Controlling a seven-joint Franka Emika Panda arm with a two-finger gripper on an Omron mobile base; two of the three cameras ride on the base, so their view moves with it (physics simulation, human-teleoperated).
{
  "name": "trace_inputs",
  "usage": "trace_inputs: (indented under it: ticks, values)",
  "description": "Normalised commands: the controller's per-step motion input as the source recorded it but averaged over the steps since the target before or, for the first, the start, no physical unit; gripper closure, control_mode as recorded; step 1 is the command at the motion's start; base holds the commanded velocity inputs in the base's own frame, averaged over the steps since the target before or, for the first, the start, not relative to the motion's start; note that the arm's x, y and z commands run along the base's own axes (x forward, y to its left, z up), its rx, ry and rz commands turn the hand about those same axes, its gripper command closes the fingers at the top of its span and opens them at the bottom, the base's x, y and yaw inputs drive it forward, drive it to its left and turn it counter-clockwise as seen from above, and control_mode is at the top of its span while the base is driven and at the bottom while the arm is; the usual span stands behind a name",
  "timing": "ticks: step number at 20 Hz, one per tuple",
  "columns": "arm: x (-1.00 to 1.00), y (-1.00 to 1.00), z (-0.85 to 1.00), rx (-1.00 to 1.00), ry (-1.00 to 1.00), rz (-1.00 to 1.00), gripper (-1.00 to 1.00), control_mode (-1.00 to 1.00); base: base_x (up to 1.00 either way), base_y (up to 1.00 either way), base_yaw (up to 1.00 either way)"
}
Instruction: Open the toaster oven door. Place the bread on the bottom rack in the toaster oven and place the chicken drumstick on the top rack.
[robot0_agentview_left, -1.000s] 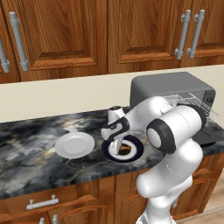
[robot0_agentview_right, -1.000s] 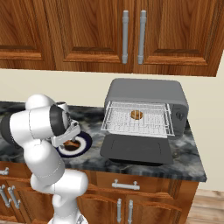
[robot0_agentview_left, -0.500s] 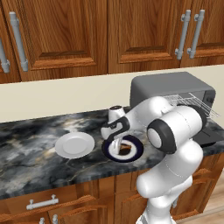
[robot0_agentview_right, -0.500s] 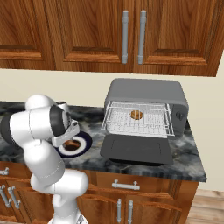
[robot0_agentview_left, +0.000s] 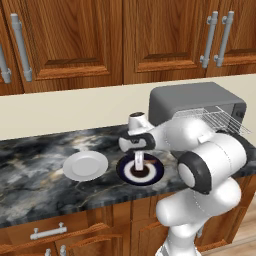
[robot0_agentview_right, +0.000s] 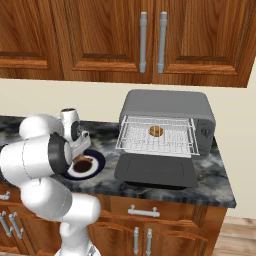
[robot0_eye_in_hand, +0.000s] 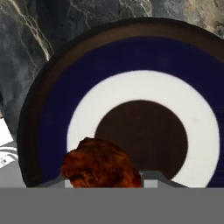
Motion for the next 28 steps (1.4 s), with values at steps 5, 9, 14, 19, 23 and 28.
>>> trace_inputs:
  ticks: [5,9,14,19,23,28]
  values:
    - [-0.28,-0.21,0.53,0.0,0.0,0.0,1.0,-1.0,0.0,0.0,0.0]
    - [-0.31,-0.26,0.46,0.0,-0.03,-0.01,1.0,-1.0,0.0,0.0,0.0]
    - [-0.26,-0.26,0.47,0.0,-0.03,-0.1,1.0,-1.0,0.0,0.0,0.0]
    - [-0.16,-0.32,0.46,0.0,-0.04,-0.1,1.0,-1.0,0.0,0.0,0.0]
    - [-0.17,-0.35,0.44,0.0,-0.06,-0.06,1.0,-1.0,0.0,0.0,0.0]
    - [-0.07,-0.39,0.36,0.0,-0.1,-0.03,1.0,-1.0,0.0,0.0,0.0]
